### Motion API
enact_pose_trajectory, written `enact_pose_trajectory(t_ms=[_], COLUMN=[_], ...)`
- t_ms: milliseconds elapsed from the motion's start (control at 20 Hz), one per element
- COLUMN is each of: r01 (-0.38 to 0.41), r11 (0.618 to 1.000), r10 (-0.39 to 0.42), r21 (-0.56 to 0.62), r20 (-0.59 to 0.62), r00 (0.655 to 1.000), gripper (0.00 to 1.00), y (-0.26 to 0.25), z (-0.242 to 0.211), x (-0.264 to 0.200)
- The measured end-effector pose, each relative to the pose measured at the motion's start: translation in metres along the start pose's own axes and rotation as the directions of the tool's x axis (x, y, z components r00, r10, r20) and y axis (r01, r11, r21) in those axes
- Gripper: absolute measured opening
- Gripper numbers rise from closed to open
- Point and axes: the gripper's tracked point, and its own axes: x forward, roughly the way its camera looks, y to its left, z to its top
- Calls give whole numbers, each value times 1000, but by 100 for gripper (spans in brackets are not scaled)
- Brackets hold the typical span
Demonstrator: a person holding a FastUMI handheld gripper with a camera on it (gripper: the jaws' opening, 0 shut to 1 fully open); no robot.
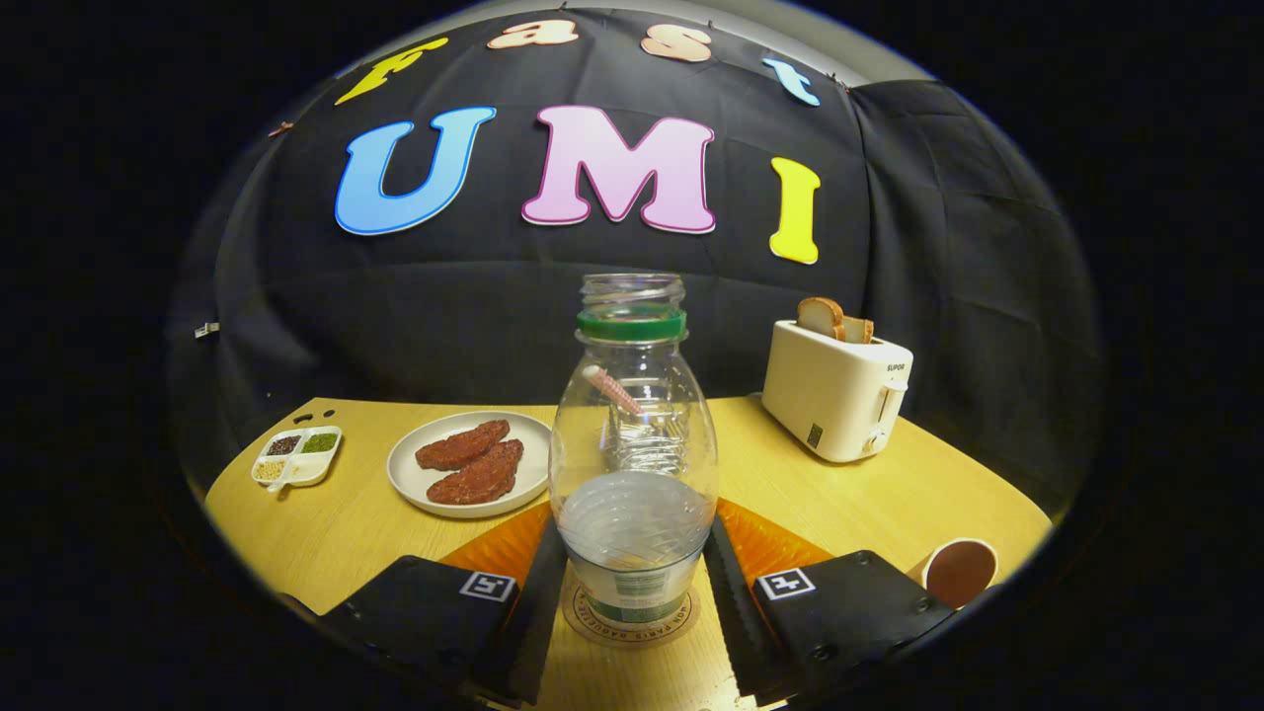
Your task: Take the bottle from table, then pour the juice into the cup, finally place the bottle on the coaster
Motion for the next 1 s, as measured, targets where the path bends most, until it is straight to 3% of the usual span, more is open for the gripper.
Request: enact_pose_trajectory(t_ms=[500,600,650,850,1000], r01=[47,49,51,78,52], r11=[999,999,999,997,998], r10=[-47,-49,-50,-78,-54], r21=[12,10,12,-6,-42], r20=[-52,-50,-48,-38,-35], r00=[998,998,998,996,998], gripper=[81,88,100,97,97], y=[-5,-2,-3,-9,-4], z=[-13,-13,-11,-4,-3], x=[5,6,2,-11,-26])
